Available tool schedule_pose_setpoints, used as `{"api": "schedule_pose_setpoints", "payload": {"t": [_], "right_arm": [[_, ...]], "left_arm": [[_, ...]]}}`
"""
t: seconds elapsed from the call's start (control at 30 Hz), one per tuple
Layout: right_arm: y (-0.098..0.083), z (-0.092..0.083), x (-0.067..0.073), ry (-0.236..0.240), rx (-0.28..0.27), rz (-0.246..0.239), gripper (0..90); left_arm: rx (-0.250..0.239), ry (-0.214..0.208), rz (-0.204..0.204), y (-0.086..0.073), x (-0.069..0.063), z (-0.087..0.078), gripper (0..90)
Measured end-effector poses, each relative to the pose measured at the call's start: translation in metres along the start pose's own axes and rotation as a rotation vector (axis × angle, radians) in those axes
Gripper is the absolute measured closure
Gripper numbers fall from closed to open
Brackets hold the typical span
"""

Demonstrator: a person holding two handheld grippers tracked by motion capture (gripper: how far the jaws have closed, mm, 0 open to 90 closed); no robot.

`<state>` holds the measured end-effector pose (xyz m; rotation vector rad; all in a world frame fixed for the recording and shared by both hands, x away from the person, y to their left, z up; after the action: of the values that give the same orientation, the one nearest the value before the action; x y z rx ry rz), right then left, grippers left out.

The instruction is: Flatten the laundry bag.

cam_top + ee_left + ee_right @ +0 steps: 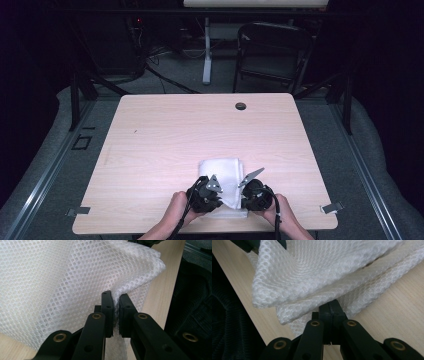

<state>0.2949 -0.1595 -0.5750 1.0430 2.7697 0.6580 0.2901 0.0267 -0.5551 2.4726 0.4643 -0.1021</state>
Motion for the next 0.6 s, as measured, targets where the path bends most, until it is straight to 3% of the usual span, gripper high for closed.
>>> {"api": "schedule_pose_setpoints", "payload": {"t": [0.43,0.6], "right_arm": [[-0.002,0.0,0.001,-0.015,-0.025,0.018,90.0],[-0.003,0.0,-0.003,0.013,-0.021,0.044,90.0]], "left_arm": [[-0.04,0.046,0.006,-0.002,0.001,-0.012,86.5],[-0.036,0.06,-0.002,-0.004,0.001,-0.015,86.8]]}}
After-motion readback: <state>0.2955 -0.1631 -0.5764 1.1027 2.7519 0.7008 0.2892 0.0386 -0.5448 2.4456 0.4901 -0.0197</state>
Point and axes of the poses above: each handheld gripper's, and its own axes: z roughly forward along the jaws, y roughly out of its top, x roughly to its left, the point moved 2 cm from there along z, roughly forward along the jaws, and after that the axes turned 6 degrees about -y, right-handed, at the moved point
